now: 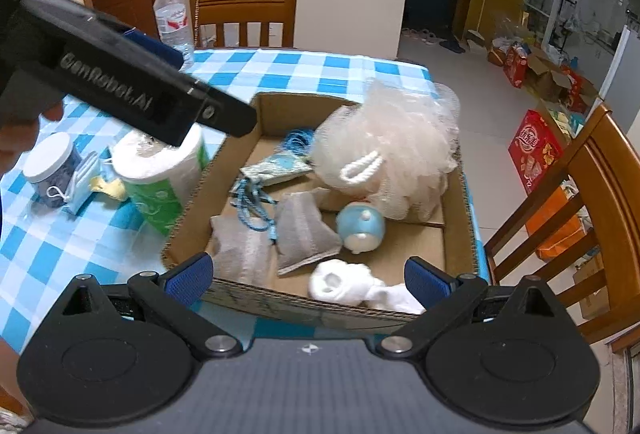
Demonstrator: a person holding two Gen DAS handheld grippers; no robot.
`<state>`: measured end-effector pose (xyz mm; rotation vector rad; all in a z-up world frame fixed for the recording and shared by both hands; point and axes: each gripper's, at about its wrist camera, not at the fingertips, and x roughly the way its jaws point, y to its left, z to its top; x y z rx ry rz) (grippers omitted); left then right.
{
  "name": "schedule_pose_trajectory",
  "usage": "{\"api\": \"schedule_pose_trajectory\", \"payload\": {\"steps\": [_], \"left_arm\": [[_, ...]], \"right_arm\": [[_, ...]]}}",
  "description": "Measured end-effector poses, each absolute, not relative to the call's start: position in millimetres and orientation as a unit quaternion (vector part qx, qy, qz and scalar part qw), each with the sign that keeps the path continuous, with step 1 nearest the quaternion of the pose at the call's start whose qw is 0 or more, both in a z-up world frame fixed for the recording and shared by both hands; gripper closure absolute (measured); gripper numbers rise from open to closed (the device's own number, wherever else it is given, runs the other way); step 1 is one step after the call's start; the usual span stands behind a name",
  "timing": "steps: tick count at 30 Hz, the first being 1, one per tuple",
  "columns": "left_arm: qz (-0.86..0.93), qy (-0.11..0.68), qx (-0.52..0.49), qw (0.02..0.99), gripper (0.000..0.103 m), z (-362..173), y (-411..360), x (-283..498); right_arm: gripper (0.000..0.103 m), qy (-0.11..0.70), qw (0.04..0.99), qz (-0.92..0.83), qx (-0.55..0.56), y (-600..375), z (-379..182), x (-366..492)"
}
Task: Organize soft objects
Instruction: 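Move both open tools back over the remaining table items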
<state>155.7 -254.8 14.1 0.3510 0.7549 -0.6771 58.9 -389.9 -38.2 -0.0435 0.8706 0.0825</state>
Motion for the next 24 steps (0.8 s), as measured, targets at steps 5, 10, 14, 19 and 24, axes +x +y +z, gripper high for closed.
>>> {"api": "schedule_pose_trajectory", "payload": {"steps": [5,10,14,19,24], "left_arm": [[-0.305,0.368,0.157,0.864,0.005,7.6,-227.0,137.4],[-0.279,0.378,0.143,0.871,0.005,-1.5,-196.1,123.9],[-0.255,0.386,0.132,0.877,0.005,-9.9,-169.0,118.3],[-0.231,0.411,0.101,0.876,0.005,-23.2,-128.3,116.4],[-0.19,0.415,0.097,0.885,0.005,-31.4,-85.9,115.5]], "right_arm": [[0.0,0.422,0.905,0.045,-0.02,-370.4,-36.4,58.3],[0.0,0.425,0.904,0.044,-0.01,-352.6,-36.9,60.9],[0.0,0.428,0.902,0.051,-0.007,-338.0,-38.4,63.0],[0.0,0.433,0.899,0.068,-0.015,-312.3,-41.6,67.5],[0.0,0.44,0.894,0.082,-0.025,-282.2,-45.3,69.2]]}}
